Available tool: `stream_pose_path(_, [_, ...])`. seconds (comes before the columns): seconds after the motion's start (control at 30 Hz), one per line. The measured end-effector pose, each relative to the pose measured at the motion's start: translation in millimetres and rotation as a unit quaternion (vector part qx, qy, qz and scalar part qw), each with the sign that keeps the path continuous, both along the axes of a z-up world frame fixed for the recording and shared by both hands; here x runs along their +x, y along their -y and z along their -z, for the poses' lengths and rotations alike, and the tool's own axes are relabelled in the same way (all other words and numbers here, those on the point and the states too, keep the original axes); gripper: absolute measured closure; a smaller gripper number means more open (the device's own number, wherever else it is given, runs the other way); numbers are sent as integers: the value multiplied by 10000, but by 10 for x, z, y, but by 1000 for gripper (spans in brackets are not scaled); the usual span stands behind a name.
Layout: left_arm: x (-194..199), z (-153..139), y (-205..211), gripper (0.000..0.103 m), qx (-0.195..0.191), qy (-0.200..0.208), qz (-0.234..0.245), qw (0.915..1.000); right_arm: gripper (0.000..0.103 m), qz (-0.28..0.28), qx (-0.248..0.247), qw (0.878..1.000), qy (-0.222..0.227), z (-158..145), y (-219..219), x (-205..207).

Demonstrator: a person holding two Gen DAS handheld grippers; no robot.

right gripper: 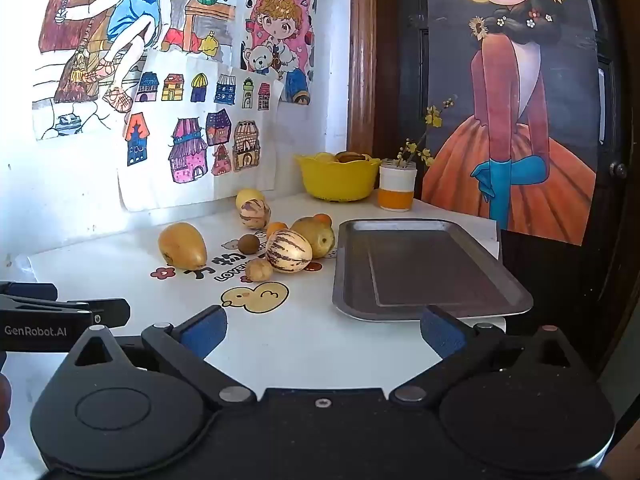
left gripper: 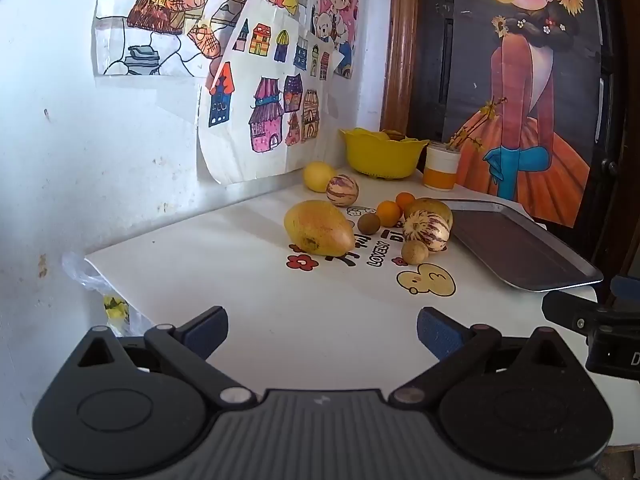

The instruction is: Organize fruits

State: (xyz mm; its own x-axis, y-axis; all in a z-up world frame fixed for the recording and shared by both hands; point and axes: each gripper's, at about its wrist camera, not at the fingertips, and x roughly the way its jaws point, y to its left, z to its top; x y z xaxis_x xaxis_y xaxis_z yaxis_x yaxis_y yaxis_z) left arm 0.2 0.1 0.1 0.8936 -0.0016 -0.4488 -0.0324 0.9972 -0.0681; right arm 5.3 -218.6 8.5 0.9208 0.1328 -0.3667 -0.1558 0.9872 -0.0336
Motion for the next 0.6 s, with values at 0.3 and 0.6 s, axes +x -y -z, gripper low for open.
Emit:
stream_pose_path(0.3, [-25, -17, 87, 0, 95, 57, -61, 9999, 0, -5, -2, 10000, -25, 13, -8, 4])
stream_pose_path(0.6, [-2, 23, 3, 0, -38, -24, -1, 10000, 0, -9, -4, 10000, -30, 9, -3, -5])
